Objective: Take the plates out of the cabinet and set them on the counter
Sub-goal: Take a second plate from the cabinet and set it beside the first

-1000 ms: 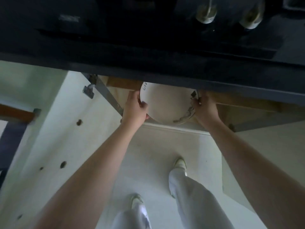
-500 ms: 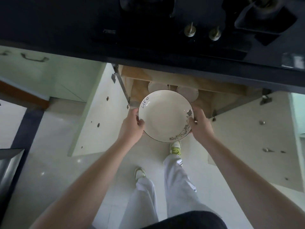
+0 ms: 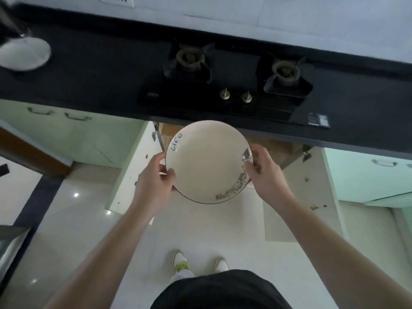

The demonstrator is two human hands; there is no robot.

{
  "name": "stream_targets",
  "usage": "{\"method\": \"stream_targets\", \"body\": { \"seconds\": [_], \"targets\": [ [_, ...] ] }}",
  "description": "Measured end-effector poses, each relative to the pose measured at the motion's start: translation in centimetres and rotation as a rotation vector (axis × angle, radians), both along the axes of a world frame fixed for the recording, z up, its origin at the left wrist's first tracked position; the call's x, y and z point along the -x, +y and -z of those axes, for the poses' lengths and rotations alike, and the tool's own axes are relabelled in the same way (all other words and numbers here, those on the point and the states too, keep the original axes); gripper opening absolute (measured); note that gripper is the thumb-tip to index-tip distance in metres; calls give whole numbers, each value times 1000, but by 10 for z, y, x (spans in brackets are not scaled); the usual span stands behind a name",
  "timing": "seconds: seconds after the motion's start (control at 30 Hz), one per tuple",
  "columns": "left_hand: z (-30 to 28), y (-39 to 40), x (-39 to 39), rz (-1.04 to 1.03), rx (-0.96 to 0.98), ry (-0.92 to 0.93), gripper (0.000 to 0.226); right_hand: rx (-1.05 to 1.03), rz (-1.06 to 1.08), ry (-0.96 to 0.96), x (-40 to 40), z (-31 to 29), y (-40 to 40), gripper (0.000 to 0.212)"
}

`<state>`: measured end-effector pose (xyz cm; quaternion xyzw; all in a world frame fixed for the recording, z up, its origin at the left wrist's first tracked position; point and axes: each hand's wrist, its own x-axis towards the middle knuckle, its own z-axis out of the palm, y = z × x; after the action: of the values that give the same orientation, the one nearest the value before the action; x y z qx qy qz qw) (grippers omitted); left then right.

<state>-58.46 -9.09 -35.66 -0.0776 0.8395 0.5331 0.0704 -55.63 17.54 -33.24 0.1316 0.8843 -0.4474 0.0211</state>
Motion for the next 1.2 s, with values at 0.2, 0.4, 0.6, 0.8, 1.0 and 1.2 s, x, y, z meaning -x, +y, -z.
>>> {"method": "stream_targets", "body": {
  "seconds": [0.2,0.4,0.6,0.8,1.0,1.2],
  "targets": [
    [-44,-2,-31,-150,-200,6,43,129,-75,39,-12,-27,6,35],
    [-62,-14,-66,-282,-284,-40,45,173,-177,3,-12,-30,-8,37],
    [-69,-53,-107,-457,-372,-76,47,134,-305,34,-6,-29,-61,37],
    [-81,-117,-131,-621,-461,-55,43,125,-441,58,-4,-34,-139,38],
    [-94,-187,-137,-636,-478,-12,46,244,-428,20,-6,-45,-212,37],
    [-95,-251,-138,-633,-492,-28,46,568,-415,-91,-7,-48,-272,36]
  ]
}}
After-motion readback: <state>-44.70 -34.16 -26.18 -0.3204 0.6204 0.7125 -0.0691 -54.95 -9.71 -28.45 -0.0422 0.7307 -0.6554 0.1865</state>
